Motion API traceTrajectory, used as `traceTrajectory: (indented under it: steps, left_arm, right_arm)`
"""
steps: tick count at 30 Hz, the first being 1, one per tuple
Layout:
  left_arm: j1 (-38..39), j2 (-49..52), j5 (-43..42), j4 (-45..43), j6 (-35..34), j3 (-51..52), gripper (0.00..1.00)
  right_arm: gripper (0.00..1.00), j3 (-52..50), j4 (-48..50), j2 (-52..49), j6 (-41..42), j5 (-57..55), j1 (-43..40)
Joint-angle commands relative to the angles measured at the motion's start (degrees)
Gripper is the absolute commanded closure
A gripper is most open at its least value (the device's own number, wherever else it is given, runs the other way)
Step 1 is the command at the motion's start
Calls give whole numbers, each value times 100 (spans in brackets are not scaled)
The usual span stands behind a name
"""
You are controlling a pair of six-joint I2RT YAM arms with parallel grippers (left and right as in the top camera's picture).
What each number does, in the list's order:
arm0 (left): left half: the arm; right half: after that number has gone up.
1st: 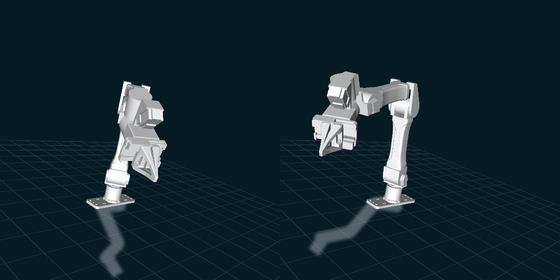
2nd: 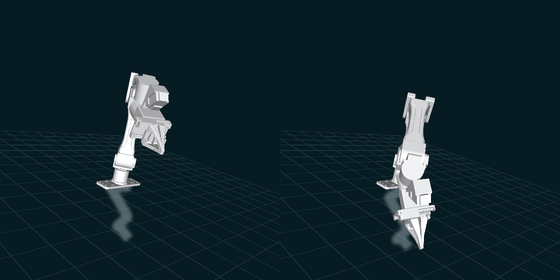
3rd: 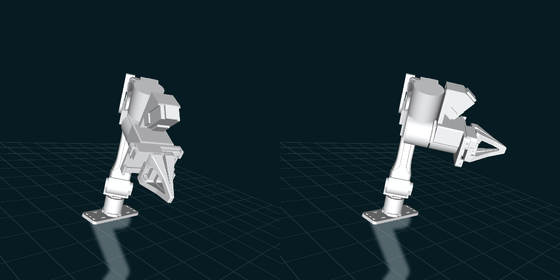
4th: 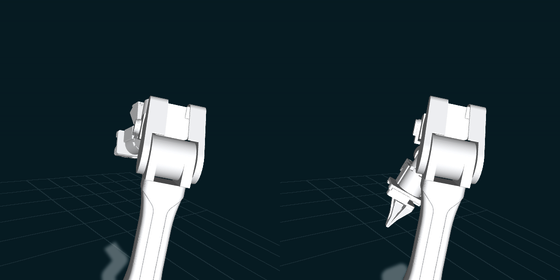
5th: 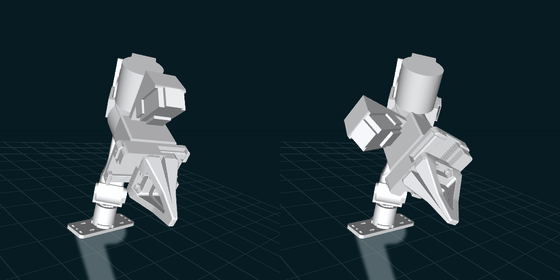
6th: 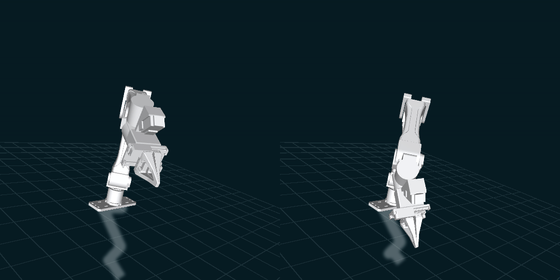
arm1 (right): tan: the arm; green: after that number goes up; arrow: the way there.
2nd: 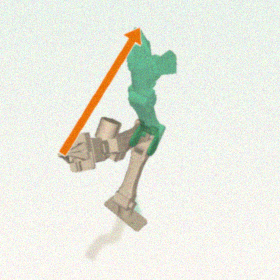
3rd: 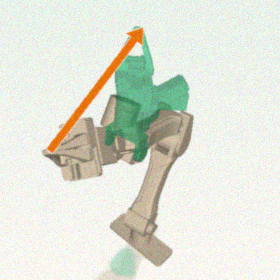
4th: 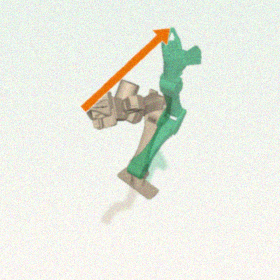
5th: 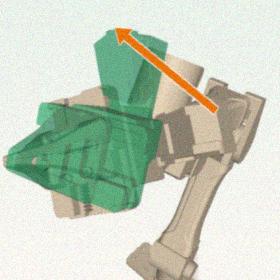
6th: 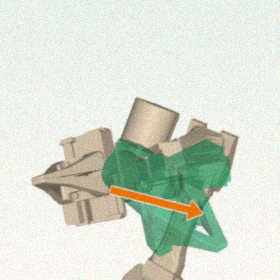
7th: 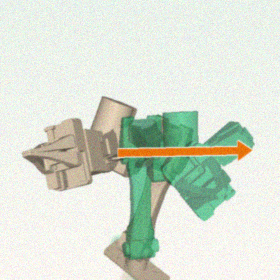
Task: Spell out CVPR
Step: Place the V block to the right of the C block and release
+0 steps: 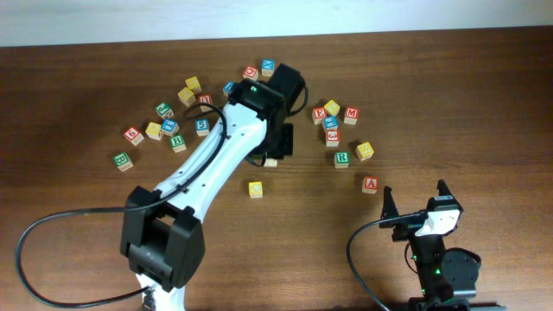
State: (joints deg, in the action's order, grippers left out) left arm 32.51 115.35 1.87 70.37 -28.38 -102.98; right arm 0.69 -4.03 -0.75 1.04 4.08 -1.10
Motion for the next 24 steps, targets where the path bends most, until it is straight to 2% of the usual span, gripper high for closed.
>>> traceTrajectory:
  steps: [1, 6, 10, 17, 24]
  left_arm:
    - [81, -122, -297, -527, -212, 758, 78]
    - [380, -120, -363, -1878, -562, 1976, 78]
    - [461, -116, 170, -2688, -671, 2643, 78]
    - [457, -116, 599, -2835, -702, 2728, 76]
    - [457, -116, 586, -2811, -699, 2728, 74]
  right_arm:
    - [2, -37, -20, 39, -20, -26, -42]
    - [1, -37, -20, 39, -20, -26, -42]
    - [2, -37, -20, 39, -20, -26, -42]
    - [2, -37, -20, 39, -20, -26, -42]
    - [2, -37, -20, 39, -20, -26, -42]
